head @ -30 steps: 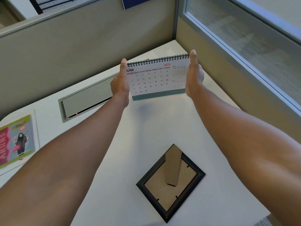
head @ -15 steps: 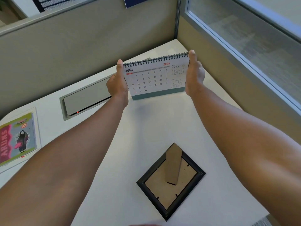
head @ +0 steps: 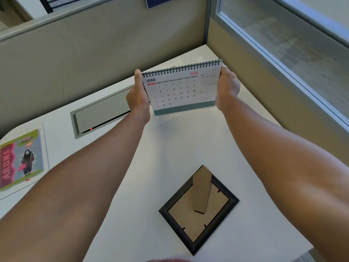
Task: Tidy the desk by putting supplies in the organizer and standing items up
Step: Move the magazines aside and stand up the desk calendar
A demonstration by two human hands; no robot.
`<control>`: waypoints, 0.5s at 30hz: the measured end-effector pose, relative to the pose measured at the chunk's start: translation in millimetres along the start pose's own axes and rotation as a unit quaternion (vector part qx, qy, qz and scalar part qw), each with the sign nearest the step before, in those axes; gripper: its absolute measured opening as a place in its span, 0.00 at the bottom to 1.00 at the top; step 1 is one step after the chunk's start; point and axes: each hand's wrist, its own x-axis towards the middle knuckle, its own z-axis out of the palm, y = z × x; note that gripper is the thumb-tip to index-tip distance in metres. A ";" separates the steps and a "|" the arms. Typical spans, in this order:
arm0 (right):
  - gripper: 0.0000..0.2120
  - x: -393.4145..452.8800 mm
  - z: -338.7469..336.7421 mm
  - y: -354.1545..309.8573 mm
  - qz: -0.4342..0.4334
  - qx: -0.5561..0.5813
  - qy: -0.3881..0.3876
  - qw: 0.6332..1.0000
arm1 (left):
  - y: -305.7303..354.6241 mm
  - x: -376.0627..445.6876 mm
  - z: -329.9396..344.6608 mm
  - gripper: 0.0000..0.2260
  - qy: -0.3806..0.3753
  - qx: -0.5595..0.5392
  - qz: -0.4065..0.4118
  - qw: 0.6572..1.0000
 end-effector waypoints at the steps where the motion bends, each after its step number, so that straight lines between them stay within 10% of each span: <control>1: 0.11 0.7 -0.2 0.1 0.001 -0.006 -0.002 1.000 | 0.0 -0.7 0.0 0.22 -0.001 0.002 -0.002 1.000; 15: 0.17 -3.4 -1.7 -4.9 0.001 -0.022 -0.030 0.999 | -2.1 -0.1 -2.0 0.23 -0.005 -0.006 0.002 1.000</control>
